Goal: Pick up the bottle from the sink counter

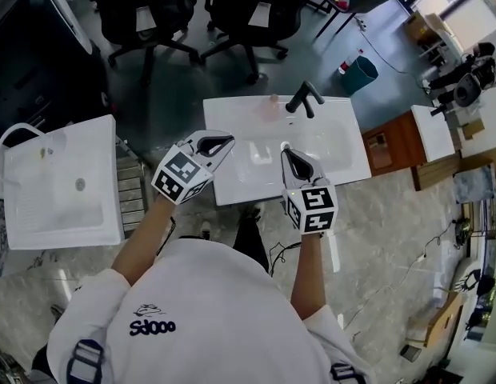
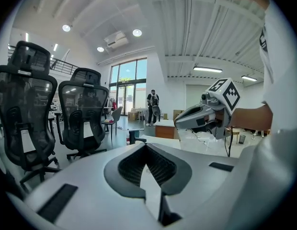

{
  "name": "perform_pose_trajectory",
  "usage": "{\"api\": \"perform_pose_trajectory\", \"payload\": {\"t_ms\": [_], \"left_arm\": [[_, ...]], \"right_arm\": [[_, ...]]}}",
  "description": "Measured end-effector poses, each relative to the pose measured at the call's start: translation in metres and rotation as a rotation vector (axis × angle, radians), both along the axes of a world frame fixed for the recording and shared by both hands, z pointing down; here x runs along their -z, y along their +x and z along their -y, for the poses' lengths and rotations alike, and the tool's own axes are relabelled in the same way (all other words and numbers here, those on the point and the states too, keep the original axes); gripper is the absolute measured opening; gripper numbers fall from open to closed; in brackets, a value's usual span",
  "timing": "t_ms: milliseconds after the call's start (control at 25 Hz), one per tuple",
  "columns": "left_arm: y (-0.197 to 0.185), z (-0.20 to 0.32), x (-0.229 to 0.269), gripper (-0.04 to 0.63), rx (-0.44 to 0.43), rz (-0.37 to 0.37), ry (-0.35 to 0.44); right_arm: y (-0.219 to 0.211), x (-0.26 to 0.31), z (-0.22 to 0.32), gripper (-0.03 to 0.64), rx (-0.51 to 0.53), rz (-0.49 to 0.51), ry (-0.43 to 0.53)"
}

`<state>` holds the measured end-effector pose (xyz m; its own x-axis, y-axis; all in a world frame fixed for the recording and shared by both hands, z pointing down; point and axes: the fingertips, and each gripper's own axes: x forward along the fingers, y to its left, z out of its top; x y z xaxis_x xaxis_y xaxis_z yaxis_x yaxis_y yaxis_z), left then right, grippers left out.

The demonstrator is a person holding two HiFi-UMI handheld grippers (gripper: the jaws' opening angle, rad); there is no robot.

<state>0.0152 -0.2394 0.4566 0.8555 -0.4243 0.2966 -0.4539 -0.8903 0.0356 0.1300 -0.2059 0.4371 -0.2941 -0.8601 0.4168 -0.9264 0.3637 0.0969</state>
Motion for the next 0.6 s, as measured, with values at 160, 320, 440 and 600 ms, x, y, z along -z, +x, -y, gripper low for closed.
{"api": "perform_pose_trajectory", "payload": {"t_ms": [160,320,440,600], "left_arm": [[-0.001,0.014,-0.008,0.0,0.036,0.01,-0.014],[0.004,0.024,-0.014,-0.001,0.065,0.024,-0.031],[0.009,0.037,-0.019,-0.001,0.089,0.037,-0.041],[0.012,0.056,-0.026,0.0,0.132,0.043,-0.061]], "right_arm": [[0.007,-0.009,0.022,0.009,0.014,-0.014,-0.008],[0.014,-0.019,0.044,0.009,0.051,-0.059,-0.009],[0.021,-0.028,0.065,0.009,0.074,-0.059,-0.017],[0.03,-0.042,0.094,0.011,0.106,-0.031,-0.036]]}}
